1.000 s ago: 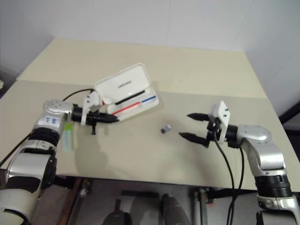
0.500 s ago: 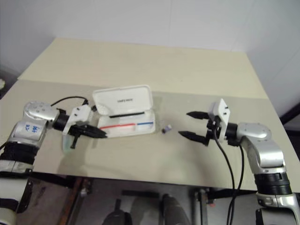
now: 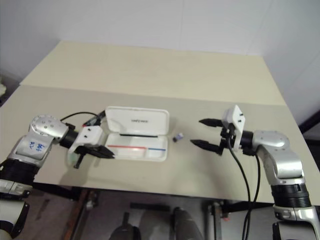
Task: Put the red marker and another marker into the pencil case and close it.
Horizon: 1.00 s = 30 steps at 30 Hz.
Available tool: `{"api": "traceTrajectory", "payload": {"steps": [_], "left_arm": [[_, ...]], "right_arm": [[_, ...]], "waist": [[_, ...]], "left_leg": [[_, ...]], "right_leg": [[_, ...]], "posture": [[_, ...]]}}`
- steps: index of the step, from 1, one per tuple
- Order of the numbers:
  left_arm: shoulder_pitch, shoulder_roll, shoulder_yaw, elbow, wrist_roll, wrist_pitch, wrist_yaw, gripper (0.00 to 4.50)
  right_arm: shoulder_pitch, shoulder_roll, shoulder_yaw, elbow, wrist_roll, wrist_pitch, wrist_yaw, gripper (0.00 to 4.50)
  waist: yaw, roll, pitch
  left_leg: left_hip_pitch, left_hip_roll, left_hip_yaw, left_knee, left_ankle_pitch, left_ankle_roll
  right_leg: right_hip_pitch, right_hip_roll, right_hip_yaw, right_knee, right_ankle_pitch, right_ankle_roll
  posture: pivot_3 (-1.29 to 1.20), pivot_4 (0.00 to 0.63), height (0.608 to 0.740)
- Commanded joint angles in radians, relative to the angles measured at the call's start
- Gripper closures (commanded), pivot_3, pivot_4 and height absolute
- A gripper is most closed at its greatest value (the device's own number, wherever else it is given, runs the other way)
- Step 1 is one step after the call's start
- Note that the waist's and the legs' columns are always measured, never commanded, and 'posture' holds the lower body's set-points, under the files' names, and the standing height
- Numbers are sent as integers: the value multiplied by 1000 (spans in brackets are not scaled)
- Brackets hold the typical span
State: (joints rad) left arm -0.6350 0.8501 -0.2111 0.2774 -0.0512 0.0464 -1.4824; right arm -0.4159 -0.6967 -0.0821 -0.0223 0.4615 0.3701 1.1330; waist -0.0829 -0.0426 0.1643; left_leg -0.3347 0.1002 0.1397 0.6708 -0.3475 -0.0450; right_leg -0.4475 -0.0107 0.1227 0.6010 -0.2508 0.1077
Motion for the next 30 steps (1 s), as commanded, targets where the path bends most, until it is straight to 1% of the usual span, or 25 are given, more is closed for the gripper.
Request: {"api": "traceTrajectory", "payload": {"steps": [1, 9, 15, 20, 23, 27, 28, 30], "left_arm": [[-22, -9, -2, -9, 17, -30, 31, 4490], [-16, -23, -1, -23, 20, -21, 46, 4490], [-8, -24, 1, -37, 20, -13, 61, 4490], [7, -21, -2, -67, 13, 15, 61, 4490], [13, -20, -1, -84, 16, 19, 68, 3836], [16, -18, 0, -112, 11, 34, 70, 2481], [17, -17, 0, -121, 10, 38, 70, 2202], [21, -16, 2, -144, 6, 48, 70, 1465]], "right_arm": [[-7, 1, -10, -9, 8, -15, -3, 0], [11, -5, -25, -37, 44, -10, 29, 0], [26, -26, -53, -62, 97, -11, 81, 0], [-2, -28, -61, -37, 105, -10, 76, 0], [0, -23, -51, -35, 97, -16, 75, 0], [-6, -16, -42, -30, 91, -18, 70, 0], [-8, -15, -41, -28, 90, -20, 69, 0], [-11, -13, -38, -25, 88, -22, 69, 0]], "waist": [[2, 0, 0], [2, 0, 0], [2, 0, 0], [0, 0, 0], [0, 0, 0], [0, 0, 0], [0, 0, 0], [-1, 0, 0]], "left_leg": [[0, 0, 0, 1, 0, 0], [-1, 0, 1, 10, -2, 3], [0, 0, 1, 10, -2, 3], [0, 0, 1, 10, -2, 4], [0, 0, 2, 10, -2, 4], [0, 0, 2, 10, -3, 5], [0, 0, 2, 10, -3, 5], [0, 0, 3, 10, -3, 6]], "right_leg": [[0, 0, 0, 0, 0, 0], [1, 0, 3, 2, -2, -4], [1, 0, 3, 3, -2, -4], [1, 0, 4, 3, -2, -3], [1, 0, 4, 3, -2, -3], [1, 0, 4, 2, -2, -3], [1, 0, 4, 2, -2, -3], [1, 0, 5, 2, -2, -3]], "posture": [[0, 150, 740], [0, 150, 740], [0, 150, 740], [0, 150, 740], [0, 150, 740], [0, 150, 740], [0, 150, 740], [0, 150, 740]]}}
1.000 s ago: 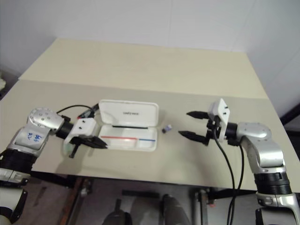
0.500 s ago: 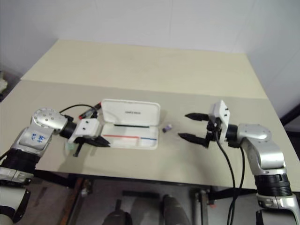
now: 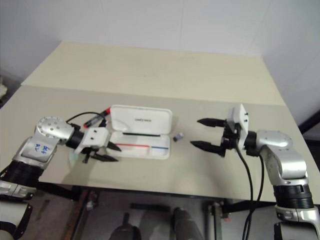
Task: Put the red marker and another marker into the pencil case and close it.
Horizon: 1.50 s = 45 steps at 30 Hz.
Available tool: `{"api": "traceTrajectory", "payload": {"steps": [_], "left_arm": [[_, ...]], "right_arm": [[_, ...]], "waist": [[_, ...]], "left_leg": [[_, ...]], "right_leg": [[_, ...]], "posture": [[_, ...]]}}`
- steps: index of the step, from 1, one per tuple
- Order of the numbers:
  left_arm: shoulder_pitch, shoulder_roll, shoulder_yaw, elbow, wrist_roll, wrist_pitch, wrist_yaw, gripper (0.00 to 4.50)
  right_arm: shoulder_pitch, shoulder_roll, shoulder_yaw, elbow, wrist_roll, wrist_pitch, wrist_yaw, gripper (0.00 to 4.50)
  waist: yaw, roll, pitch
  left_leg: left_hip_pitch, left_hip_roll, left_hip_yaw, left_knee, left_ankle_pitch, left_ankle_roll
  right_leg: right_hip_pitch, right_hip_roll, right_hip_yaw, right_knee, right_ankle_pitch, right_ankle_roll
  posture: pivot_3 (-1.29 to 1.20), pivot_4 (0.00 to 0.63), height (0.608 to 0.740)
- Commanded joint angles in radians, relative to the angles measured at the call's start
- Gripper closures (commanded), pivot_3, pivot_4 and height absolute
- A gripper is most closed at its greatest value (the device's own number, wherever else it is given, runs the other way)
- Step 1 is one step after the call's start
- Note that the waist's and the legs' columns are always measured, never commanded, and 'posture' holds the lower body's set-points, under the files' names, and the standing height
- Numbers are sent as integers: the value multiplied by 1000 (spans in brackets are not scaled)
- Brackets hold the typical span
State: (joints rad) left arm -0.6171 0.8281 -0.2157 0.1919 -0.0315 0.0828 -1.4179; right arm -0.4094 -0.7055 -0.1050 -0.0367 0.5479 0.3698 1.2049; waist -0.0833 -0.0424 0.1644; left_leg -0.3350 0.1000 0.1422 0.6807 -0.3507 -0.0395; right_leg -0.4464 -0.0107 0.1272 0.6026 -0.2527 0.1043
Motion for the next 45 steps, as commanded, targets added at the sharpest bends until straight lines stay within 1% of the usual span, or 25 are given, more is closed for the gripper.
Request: {"api": "traceTrajectory", "payload": {"steps": [1, 4, 5, 11, 14, 20, 24, 28, 32, 35, 37, 41, 42, 45], "left_arm": [[7, 8, 9, -75, -18, 19, 5, 1124], [15, 13, 15, -120, -30, 35, 3, 105], [17, 14, 18, -135, -33, 41, 6, 44], [48, 24, 52, -266, -79, 125, 34, 44], [67, 36, 77, -327, -82, 140, 73, 44], [115, 42, 183, -510, -128, 306, 204, 44], [172, 44, 291, -634, -167, 440, 312, 44], [200, 66, 387, -682, -182, 537, 397, 44], [237, 121, 522, -661, -201, 607, 432, 44], [289, 169, 604, -600, -188, 605, 451, 44], [311, 187, 632, -550, -176, 588, 476, 44], [316, 181, 663, -467, -185, 571, 526, 44], [307, 159, 676, -407, -192, 551, 547, 44], [288, 131, 662, -227, -195, 448, 562, 44]], "right_arm": [[-18, -3, -14, -10, 0, -23, -3, 0], [-22, -2, -10, -6, -1, -25, -1, 0], [-24, -2, -9, -3, -2, -26, 0, 0], [-33, -5, 0, 8, 1, -31, 11, 0], [-36, -5, 7, 9, 4, -30, 18, 0], [-28, 1, 7, -8, 21, -31, 37, 0], [-43, 11, 16, 5, 16, -31, 40, 0], [-75, 15, 26, 41, 3, -39, 55, 0], [-102, 15, 34, 75, -7, -50, 70, 0], [-110, 16, 37, 90, -9, -62, 77, 0], [-110, 20, 37, 94, -10, -68, 76, 0], [-107, 24, 38, 92, -9, -72, 70, 0], [-102, 25, 37, 90, -9, -74, 68, 0], [-98, 30, 38, 90, -12, -78, 62, 0]], "waist": [[0, 0, 0], [0, 0, 0], [0, 0, 0], [0, 0, 0], [0, 0, 0], [0, 0, 0], [-2, 0, 0], [-2, 0, 0], [-4, 0, 0], [-5, 1, 1], [-5, 2, 1], [-1, 2, 2], [-1, 2, 2], [-3, 2, 2]], "left_leg": [[0, 0, 0, 0, 0, 0], [0, 0, 1, 0, 0, 0], [0, 0, 1, 0, 0, 0], [0, 0, 1, 0, 0, 0], [0, 0, 1, 0, 0, 1], [0, 0, 1, 0, -1, 1], [1, 0, 1, 0, -1, 1], [1, 0, 2, 0, -1, 1], [1, 0, 2, 0, 0, 1], [2, 0, 2, -1, -1, 1], [2, 0, 3, -2, 0, 0], [1, 0, 3, -2, -1, 0], [1, 0, 3, -1, -1, -1], [2, 0, 4, -1, -1, -3]], "right_leg": [[0, 0, 0, 0, 0, 0], [0, 0, 0, 0, 0, 0], [0, 0, 0, 0, 0, 0], [0, 0, 1, 0, 0, 0], [0, 0, 1, 0, 0, 0], [0, 0, 2, -1, 0, 0], [0, 0, 2, 0, 0, 0], [0, 0, 2, -1, 0, 0], [0, 0, 2, -1, 0, 0], [0, 0, 1, -1, 0, 0], [-1, 0, 1, -2, 0, -1], [-1, 0, 1, -2, -3, -5], [-1, 0, 1, -2, -3, -5], [-1, 0, 1, -2, -3, -6]], "posture": [[0, 150, 740], [0, 150, 740], [0, 150, 740], [0, 150, 740], [0, 150, 740], [0, 150, 740], [0, 150, 740], [0, 150, 740], [0, 150, 740], [0, 150, 740], [0, 150, 740], [0, 150, 740], [0, 150, 740], [0, 150, 740]]}}
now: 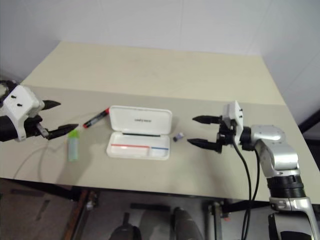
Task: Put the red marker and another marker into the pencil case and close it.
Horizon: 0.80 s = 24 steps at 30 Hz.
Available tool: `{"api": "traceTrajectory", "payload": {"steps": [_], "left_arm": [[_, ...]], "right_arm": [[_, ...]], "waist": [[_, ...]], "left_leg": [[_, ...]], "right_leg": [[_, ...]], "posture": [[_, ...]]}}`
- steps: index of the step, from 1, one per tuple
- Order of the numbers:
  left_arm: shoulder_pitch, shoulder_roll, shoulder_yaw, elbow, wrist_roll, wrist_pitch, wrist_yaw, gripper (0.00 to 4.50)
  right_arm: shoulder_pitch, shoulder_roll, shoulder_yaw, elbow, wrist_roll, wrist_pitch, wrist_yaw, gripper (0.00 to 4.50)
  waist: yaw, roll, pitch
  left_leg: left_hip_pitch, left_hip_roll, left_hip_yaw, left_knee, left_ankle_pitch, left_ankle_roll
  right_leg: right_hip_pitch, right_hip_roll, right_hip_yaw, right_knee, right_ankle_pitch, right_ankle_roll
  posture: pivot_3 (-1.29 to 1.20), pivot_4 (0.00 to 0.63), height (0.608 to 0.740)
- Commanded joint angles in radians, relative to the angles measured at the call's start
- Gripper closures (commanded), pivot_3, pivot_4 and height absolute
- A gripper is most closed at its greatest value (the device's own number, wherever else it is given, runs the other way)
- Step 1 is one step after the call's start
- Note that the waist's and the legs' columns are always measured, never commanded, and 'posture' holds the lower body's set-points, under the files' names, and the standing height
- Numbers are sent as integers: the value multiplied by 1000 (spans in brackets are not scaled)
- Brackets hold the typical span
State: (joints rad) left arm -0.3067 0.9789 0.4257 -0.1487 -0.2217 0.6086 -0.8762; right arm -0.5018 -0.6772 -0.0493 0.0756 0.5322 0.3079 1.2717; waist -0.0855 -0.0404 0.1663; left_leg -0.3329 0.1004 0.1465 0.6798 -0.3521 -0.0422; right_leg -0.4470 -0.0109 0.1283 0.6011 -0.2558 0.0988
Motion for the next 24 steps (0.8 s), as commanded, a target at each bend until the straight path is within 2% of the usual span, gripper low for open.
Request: {"api": "traceTrajectory", "payload": {"steps": [1, 12, 17, 24], "left_arm": [[-42, -25, 9, 161, -10, -100, 21, 44], [-339, -95, -142, 703, -35, -292, -138, 44], [-438, -124, -234, 899, 9, -382, -212, 44], [-547, -151, -306, 1145, 85, -506, -217, 44]], "right_arm": [[-7, 3, -17, -21, 2, -16, -6, 0], [17, 1, -32, -41, 7, -15, -20, 0], [0, 12, -66, -50, 46, 4, -41, 0], [-44, 1, -103, -48, 104, 36, -31, 0]], "waist": [[-1, 0, 0], [-1, 0, 0], [-3, 0, 0], [-5, 0, 0]], "left_leg": [[0, 0, 0, 0, 0, 0], [-1, 0, 0, 0, 0, -5], [-1, 0, 0, 0, -1, -6], [-1, 1, 0, 0, -1, -6]], "right_leg": [[0, 0, 0, 0, 0, 0], [0, 0, -2, 2, 2, 4], [0, 0, -5, 3, 2, 4], [0, 0, -5, 4, 3, 5]], "posture": [[0, 150, 740], [0, 150, 740], [0, 150, 740], [0, 150, 740]]}}
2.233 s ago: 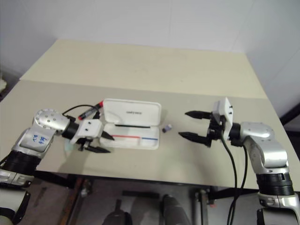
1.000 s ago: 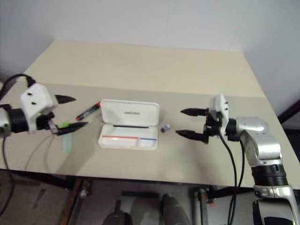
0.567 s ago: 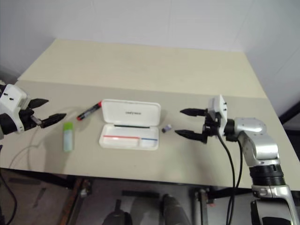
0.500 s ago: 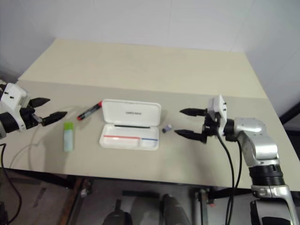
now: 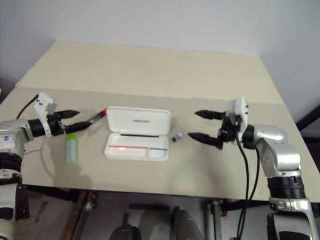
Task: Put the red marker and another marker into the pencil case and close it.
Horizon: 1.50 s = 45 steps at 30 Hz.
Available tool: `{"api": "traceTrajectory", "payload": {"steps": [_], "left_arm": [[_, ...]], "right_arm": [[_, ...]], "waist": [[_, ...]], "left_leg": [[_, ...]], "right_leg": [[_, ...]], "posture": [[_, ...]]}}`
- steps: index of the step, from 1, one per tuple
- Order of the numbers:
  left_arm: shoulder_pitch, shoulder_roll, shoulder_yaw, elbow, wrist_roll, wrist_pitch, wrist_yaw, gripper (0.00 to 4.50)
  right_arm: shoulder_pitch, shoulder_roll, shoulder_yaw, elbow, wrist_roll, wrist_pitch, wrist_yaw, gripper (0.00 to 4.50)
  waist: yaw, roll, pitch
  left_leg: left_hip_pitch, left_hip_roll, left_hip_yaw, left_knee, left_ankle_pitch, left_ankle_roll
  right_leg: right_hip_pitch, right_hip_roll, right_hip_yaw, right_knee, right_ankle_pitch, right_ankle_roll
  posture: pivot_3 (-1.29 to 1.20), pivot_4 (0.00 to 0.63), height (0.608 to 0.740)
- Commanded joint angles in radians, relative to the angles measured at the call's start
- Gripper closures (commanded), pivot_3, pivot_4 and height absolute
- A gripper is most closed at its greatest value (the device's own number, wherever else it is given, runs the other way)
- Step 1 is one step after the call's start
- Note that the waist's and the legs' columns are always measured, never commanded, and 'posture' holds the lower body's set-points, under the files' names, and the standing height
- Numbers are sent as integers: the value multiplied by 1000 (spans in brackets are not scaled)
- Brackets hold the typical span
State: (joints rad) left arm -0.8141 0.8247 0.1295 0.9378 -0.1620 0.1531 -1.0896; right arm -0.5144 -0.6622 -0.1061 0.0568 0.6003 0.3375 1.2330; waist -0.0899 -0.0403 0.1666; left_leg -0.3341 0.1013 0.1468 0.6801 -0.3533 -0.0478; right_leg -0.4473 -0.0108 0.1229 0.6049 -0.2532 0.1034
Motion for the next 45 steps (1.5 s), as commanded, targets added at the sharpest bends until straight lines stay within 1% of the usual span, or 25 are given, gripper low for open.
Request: {"api": "traceTrajectory", "payload": {"steps": [1, 6, 14, 18, 20, 22, 23, 25, 29, 31, 39, 43, 45], "left_arm": [[-53, 1, -14, 85, 34, -63, 0, 44], [-97, -12, -32, 188, 69, -110, 7, 44], [-129, -30, -28, 271, 100, -126, 45, 44], [-137, -35, -23, 306, 102, -116, 48, 44], [-140, -40, -19, 315, 100, -111, 51, 427], [-143, -44, -17, 318, 99, -110, 52, 943], [-145, -47, -16, 319, 98, -110, 51, 1362], [-147, -50, -16, 320, 99, -111, 50, 1953], [-156, -50, -12, 321, 100, -116, 55, 3384], [-163, -46, -11, 320, 99, -119, 52, 3884], [-198, -10, -24, 277, 108, -151, -25, 3882], [-221, 13, -17, 228, 98, -170, -66, 3882], [-232, 26, -8, 195, 88, -172, -78, 3882]], "right_arm": [[-40, -17, -47, -26, 38, 7, 12, 0], [-112, -26, -46, 3, 33, 8, 37, 0], [-199, -32, -32, 46, 19, 7, 80, 0], [-210, -31, -22, 46, 15, 12, 94, 0], [-205, -31, -18, 42, 11, 14, 98, 0], [-201, -32, -17, 39, 10, 17, 100, 0], [-195, -36, -16, 38, 10, 20, 104, 0], [-188, -41, -17, 37, 9, 24, 110, 0], [-167, -56, -31, 47, 8, 28, 114, 0], [-156, -63, -42, 52, 10, 28, 112, 0], [-129, -125, -61, 110, -7, 10, 150, 0], [-113, -127, -91, 133, -7, -37, 143, 0], [-97, -139, -94, 125, -2, -28, 153, 0]], "waist": [[0, 0, 0], [2, 0, 0], [3, 0, 0], [3, 0, 0], [3, 0, 0], [3, 0, 0], [3, 0, 0], [3, 0, 0], [6, 0, 0], [6, 0, 0], [4, 0, 0], [4, 0, 0], [4, 0, 0]], "left_leg": [[0, 0, 0, 0, 0, 0], [-1, 0, 0, 0, -1, 1], [-1, 1, 0, 0, -2, 2], [-1, 2, 0, 1, -2, 1], [0, 2, 0, 1, -2, 2], [0, 2, 0, 1, -2, 1], [0, 2, 0, 1, -2, 1], [0, 2, 0, 1, -2, 1], [-1, 2, 0, 1, -2, 1], [-1, 2, 0, 1, -2, 1], [-1, 2, 0, 1, -2, 1], [-1, 2, 0, 1, -2, 1], [-1, 2, 0, 0, -2, 1]], "right_leg": [[0, 0, 0, 0, 0, 0], [0, 0, 0, 0, 0, 0], [0, 0, -3, 0, 0, 0], [0, 0, -5, 0, 0, 0], [0, 0, -5, 0, 0, 0], [0, 0, -5, 1, 0, 0], [0, 0, -5, 1, 0, 0], [0, 0, -5, 1, 0, 0], [0, -1, -6, 1, 0, 0], [0, -1, -6, 1, 0, 0], [0, -1, -6, 0, 0, 0], [0, -1, -6, 0, 0, 0], [0, -1, -6, 0, 0, 0]], "posture": [[0, 150, 740], [0, 150, 740], [0, 150, 740], [0, 150, 740], [0, 150, 740], [0, 150, 740], [0, 150, 740], [0, 150, 740], [0, 150, 740], [0, 150, 740], [0, 150, 740], [0, 150, 740], [0, 150, 740]]}}
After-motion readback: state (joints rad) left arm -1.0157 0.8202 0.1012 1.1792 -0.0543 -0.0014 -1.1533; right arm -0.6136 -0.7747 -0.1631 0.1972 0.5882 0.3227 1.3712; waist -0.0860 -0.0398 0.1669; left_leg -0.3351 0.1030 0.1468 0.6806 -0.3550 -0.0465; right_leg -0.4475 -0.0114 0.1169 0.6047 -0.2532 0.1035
